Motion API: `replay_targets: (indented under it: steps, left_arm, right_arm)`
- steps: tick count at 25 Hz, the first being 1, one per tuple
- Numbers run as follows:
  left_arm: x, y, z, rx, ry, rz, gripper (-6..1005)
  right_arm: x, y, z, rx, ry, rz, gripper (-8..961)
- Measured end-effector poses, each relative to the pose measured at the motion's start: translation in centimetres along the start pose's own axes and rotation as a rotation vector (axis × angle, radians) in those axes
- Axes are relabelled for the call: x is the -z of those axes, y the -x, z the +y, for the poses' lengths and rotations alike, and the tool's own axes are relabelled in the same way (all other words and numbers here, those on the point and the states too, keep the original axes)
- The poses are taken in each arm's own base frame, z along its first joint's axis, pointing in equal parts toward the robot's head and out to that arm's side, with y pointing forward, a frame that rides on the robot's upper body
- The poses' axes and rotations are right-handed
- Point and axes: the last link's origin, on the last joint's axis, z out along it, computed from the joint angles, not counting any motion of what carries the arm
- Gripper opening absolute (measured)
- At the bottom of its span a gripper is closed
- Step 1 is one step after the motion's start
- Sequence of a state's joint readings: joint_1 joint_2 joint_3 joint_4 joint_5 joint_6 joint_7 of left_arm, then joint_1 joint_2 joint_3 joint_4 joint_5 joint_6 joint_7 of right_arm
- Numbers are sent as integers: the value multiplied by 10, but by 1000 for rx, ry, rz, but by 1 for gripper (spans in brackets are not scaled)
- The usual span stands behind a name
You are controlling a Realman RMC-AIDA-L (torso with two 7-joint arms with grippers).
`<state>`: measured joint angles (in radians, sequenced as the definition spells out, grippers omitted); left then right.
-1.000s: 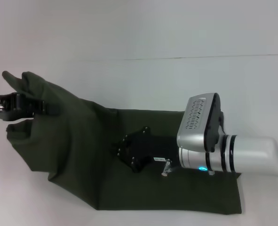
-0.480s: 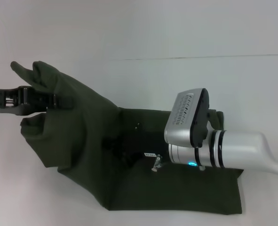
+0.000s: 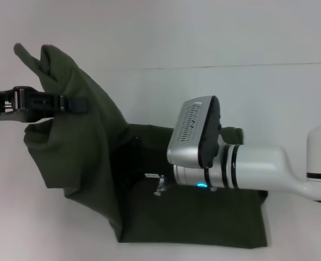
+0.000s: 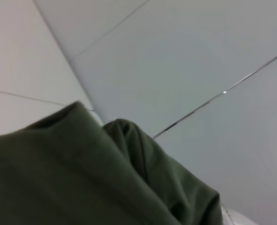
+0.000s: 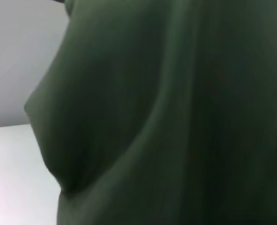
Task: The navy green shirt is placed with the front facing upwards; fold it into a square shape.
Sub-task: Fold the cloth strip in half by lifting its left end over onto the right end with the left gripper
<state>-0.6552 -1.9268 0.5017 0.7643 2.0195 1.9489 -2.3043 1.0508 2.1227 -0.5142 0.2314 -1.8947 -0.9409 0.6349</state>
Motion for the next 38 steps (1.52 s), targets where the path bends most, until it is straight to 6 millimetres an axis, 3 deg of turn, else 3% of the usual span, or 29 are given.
replay_targets:
  steps: [12,21,28,33,38]
  left_arm:
    - [-7,-3,10,-33,77,5,113]
    - [-20,2,1,-12,57,-1,113]
    - [-39,10,-10,14,18,-26,113]
    - [-57,18,-14,31,12,-48,128]
    - [-80,28,-16,51,21,-53,142]
  right_arm:
    - [-19,13,14,39,17,-16,10]
    - [-12,2,11,-11,-30,-14,14]
    - [23,-31,-1,-172,-181,-61,17]
    - [63,-52,-7,-256,-288,-177,216]
    - [97,-67,-13,-335,-393,-260,329]
